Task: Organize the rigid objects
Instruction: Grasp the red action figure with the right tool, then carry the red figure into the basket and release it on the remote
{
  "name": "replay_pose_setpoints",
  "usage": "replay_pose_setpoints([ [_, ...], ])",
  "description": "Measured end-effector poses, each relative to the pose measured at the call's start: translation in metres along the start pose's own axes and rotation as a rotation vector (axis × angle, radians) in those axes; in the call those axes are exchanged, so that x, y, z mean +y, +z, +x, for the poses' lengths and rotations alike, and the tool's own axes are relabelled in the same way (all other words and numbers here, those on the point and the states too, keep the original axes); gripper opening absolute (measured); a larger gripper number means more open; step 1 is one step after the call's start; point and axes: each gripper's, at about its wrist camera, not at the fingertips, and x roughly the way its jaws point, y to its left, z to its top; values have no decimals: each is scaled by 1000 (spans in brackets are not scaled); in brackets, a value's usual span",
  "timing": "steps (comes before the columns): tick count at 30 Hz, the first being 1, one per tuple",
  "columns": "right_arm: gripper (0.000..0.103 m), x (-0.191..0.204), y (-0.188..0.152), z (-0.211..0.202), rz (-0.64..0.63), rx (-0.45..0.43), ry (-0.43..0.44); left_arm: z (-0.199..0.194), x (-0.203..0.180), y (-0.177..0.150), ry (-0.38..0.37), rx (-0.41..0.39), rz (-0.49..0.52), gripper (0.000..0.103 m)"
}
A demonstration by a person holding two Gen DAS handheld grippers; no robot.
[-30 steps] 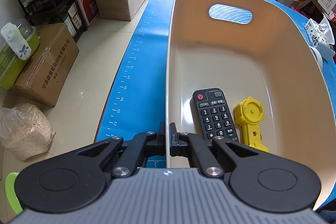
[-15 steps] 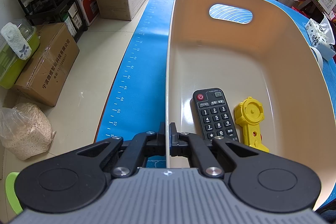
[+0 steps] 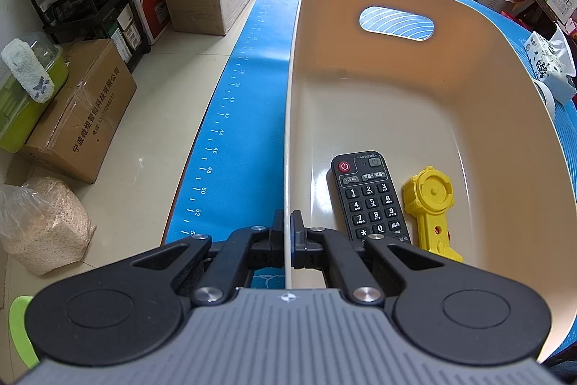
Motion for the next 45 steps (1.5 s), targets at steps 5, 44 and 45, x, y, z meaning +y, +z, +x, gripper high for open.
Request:
replay_pose_setpoints([
  [5,34,-10,0,-10,34,-21,-27,0,0,0,2,1,0,3],
  [44,34,56,44,-135,-3,-508,182,0,-1,1,11,2,0,4],
  [45,34,61,44,-134,-10,-505,194,0,-1,1,11,2,1,4],
])
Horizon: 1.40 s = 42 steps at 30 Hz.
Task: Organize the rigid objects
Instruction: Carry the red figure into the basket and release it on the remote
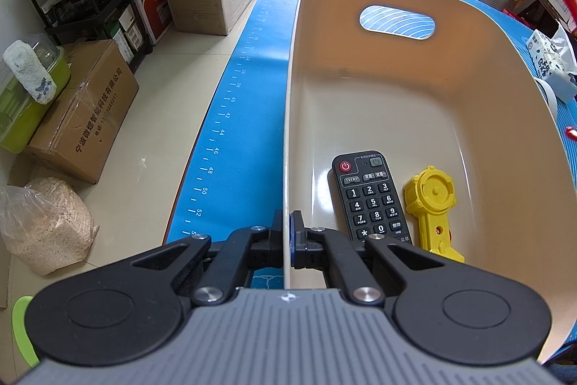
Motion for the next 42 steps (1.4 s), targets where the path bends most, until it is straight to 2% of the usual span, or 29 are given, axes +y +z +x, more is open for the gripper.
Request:
replay_pose_setpoints([
  [10,34,50,-22,28,-78,81,104,0,1,0,0,-1,2,3],
  [19,34,84,-36,45,-153,141,137,1,0,0,0,-2,6,3],
  [25,34,92,-53,60,-184,238,152,2,0,0,3,-1,6,3],
  [30,35,82,-56,69,-143,314,173,3,-2,1,5,-1,7,3],
  [32,35,77,-54,65,-131,291,176,3,-3,1,7,-1,8,4],
  [37,53,64,-44,50,-98,228,182,3,-4,1,9,-1,9,4],
  [42,62,48,-31,33,-103,148,170,2,-4,0,11,-1,10,4],
])
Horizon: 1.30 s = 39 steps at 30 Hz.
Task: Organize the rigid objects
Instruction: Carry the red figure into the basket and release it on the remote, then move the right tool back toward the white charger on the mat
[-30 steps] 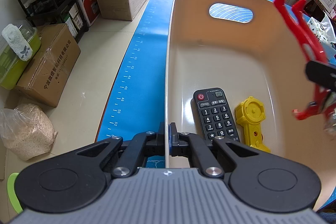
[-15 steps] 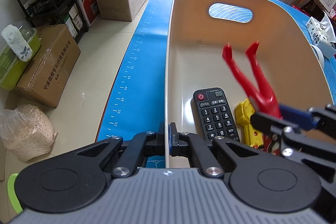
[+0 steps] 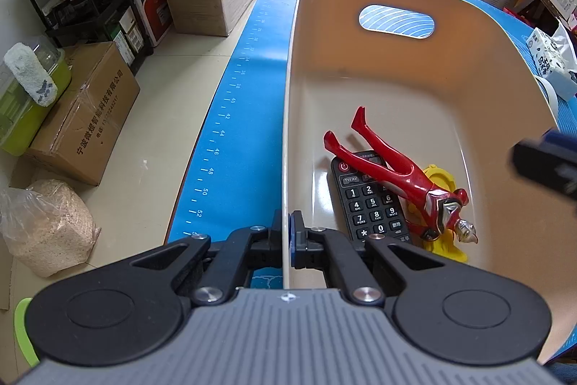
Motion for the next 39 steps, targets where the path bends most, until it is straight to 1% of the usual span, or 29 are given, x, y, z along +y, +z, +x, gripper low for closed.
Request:
replay_pose_setpoints([
  [1,67,-4,2,-5,-2,-21,-6,0,0,0,0,0,1,4],
  [3,72,-14,5,-13,12,-55,-22,0,0,0,1,0,1,4],
  [7,83,-41,8,-22,73,-89,-59,0,-1,0,5,1,1,4],
  [10,89,-64,7,-26,123,-90,-94,-1,-2,0,9,1,2,4],
  [13,93,-87,2,-31,150,-113,-148,-1,-2,0,11,3,1,5],
  [16,95,-111,-5,-31,174,-110,-185,-1,-2,1,13,3,-1,5],
  [19,96,-136,-13,-22,242,-62,-211,-1,-3,1,16,3,1,5],
  [21,96,-149,-20,-16,272,-45,-231,-1,-3,1,18,3,1,5],
  [25,96,-160,-29,0,238,-7,-288,-1,-3,1,19,3,1,5],
  [29,96,-162,-35,13,186,41,-290,-1,-3,1,18,3,2,5],
  [31,96,-162,-38,19,158,62,-270,-2,-2,1,17,3,1,5],
  [33,96,-163,-38,21,157,76,-246,-2,-2,1,16,2,1,5],
  [39,96,-163,-45,37,127,116,-246,-2,-2,1,16,3,1,5],
])
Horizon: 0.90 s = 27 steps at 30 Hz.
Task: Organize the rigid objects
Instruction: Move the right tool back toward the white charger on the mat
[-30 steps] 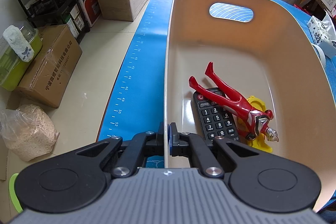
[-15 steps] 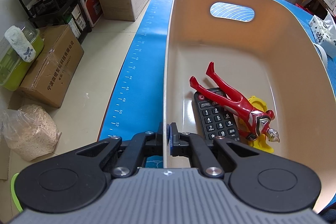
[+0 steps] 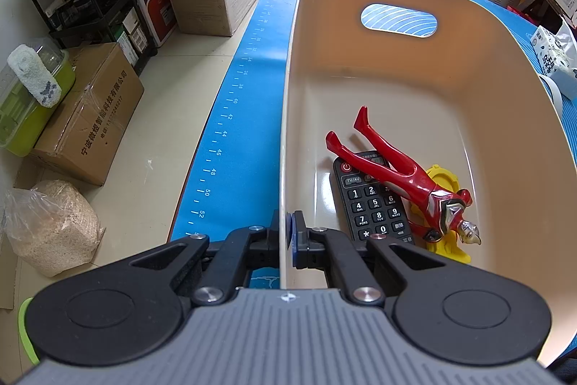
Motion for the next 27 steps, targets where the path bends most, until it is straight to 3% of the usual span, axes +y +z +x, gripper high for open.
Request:
replay_pose_setpoints([
  [6,95,6,-4,14,-57,25,-2,0,0,0,1,0,0,6],
  [11,88,12,-6,23,-122,26,-14,-1,0,0,5,-1,2,6],
  [20,82,0,-10,35,-85,11,10,-1,1,0,5,-1,4,6],
  [23,66,5,-10,32,-117,6,38,-1,0,0,5,0,3,6],
  [27,64,13,-10,28,-149,27,18,-1,0,0,5,0,3,6],
])
